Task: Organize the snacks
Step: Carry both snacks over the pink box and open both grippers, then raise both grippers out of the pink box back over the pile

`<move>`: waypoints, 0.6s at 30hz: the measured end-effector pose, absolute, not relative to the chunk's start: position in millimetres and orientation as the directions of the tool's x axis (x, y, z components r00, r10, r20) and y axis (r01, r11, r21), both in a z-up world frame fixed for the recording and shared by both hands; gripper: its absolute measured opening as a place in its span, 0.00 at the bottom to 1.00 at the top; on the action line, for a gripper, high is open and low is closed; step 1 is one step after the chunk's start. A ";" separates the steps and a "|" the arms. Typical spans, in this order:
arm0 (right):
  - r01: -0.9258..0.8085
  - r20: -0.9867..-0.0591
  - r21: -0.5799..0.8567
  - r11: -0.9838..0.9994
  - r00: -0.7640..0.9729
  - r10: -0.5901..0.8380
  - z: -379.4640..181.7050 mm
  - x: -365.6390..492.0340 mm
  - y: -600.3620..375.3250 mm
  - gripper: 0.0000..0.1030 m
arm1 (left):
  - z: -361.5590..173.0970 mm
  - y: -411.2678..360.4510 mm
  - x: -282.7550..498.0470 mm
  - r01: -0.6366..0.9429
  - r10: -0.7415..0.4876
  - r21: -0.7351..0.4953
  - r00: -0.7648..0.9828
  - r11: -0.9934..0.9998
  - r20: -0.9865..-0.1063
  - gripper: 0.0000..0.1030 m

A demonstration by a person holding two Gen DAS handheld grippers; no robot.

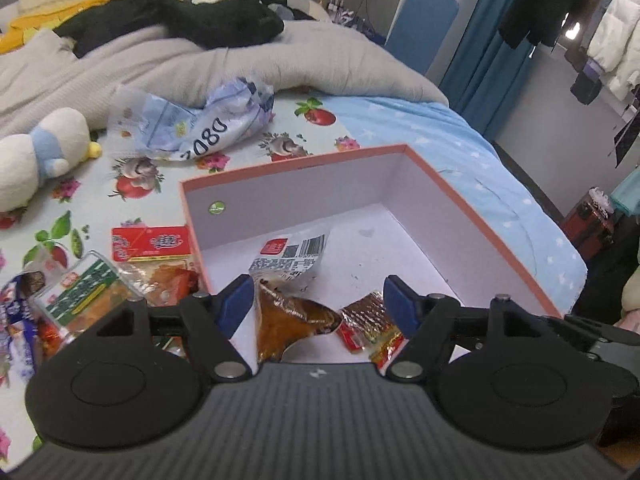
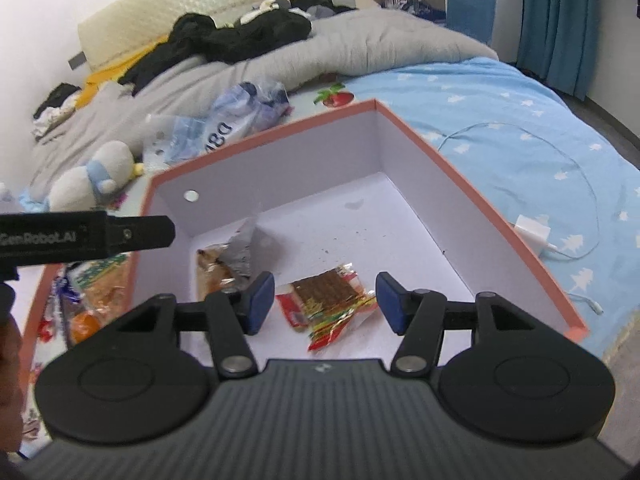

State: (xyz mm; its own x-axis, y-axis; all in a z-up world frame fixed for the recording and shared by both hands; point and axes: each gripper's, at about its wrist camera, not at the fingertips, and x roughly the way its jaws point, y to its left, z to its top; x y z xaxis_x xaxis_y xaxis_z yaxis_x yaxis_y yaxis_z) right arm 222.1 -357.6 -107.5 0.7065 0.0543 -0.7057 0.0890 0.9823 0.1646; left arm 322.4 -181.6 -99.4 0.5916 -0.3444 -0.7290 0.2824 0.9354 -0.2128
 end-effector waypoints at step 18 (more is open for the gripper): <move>-0.012 -0.605 0.151 0.989 0.789 0.102 -49.2 108.9 -312.1 0.57 | -34.1 -125.1 180.5 0.280 -0.340 -0.198 0.684 0.939 -0.646 0.74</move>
